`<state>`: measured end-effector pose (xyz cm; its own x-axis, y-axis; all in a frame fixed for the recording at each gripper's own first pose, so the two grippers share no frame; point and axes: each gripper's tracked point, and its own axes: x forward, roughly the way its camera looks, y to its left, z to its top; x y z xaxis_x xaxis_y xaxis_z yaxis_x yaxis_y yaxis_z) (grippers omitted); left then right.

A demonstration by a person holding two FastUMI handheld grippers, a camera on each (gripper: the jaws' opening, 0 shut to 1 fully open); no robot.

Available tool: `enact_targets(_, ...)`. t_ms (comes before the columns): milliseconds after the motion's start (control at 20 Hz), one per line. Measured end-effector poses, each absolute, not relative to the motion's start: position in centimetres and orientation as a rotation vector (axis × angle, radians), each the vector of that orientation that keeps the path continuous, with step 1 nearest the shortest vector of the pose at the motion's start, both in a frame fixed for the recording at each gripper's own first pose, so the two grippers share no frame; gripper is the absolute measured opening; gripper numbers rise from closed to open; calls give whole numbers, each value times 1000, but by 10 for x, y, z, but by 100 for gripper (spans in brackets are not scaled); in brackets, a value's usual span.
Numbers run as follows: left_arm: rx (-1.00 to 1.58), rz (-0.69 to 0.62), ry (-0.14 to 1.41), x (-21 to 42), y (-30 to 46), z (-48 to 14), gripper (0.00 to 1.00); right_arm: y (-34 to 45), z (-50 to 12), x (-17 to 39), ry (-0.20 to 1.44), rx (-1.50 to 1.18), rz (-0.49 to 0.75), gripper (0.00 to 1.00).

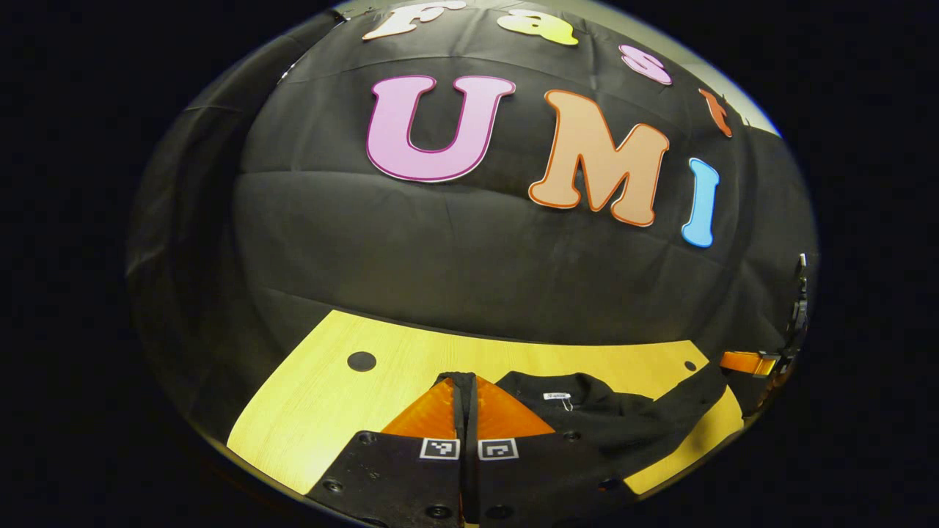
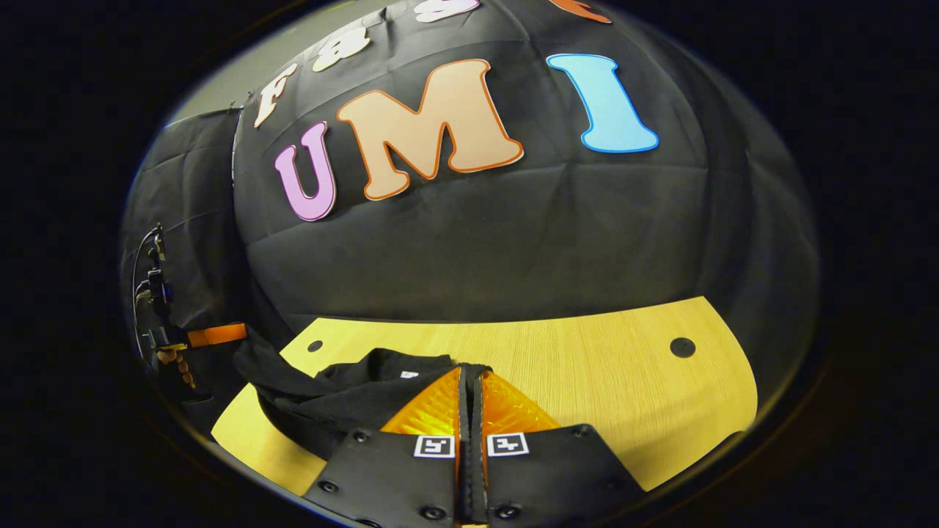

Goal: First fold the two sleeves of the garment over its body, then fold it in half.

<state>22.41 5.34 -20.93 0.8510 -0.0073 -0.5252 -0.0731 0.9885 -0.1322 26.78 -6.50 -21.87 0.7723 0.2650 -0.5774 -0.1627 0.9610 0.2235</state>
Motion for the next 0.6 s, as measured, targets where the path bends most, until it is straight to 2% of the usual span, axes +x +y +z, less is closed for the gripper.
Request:
enact_targets(50,-142,58,553,231,59,-216,0,-64,-224,274,661,174,236,2)
enact_targets(150,-90,194,564,235,86,-228,0,-64,-228,280,675,228,217,2)
enact_targets(300,-94,234,498,240,94,-215,92,-83,-208,301,544,190,133,91)
enact_targets(350,-101,230,477,241,92,-206,95,-86,-199,304,514,177,119,100)
enact_targets(400,-95,234,463,239,93,-199,94,-87,-193,300,499,167,117,97)
enact_targets(600,-51,230,414,227,91,-173,95,-88,-175,279,470,145,107,97)
